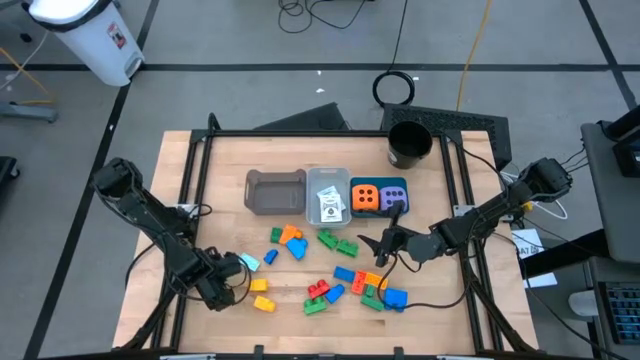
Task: Pick & Place Toys
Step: Put the brown playing card box into the gray bin
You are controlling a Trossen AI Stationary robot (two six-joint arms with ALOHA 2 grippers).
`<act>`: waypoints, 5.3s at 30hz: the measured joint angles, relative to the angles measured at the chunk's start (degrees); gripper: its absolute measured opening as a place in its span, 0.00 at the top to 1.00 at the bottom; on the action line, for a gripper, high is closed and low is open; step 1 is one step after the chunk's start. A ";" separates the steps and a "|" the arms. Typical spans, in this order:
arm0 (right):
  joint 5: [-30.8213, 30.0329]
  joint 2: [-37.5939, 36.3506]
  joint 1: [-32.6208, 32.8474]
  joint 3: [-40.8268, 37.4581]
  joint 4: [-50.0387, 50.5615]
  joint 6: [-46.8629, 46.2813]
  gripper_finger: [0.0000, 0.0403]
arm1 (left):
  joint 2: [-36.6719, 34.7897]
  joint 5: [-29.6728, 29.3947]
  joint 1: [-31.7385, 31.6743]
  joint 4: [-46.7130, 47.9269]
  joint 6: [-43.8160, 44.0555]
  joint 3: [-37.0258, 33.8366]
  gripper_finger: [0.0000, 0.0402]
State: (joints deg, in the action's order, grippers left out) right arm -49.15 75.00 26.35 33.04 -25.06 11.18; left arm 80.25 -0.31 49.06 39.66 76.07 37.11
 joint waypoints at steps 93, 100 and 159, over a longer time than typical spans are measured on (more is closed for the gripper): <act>13.27 0.02 -0.06 -0.04 -7.01 -4.23 0.18 | 12.90 -34.24 -24.35 -62.64 -67.92 12.93 0.82; 20.30 0.02 -2.78 -0.04 -12.45 -8.67 0.18 | 20.10 -26.81 -29.48 -77.71 -73.42 12.93 0.82; 34.47 10.13 -7.26 -0.02 -34.93 -7.64 0.85 | 18.83 -19.70 -29.54 -79.25 -76.92 13.00 0.31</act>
State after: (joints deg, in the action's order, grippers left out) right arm -14.68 85.13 19.09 33.01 -59.99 3.54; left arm 99.07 -20.01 19.52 -39.59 -0.85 50.11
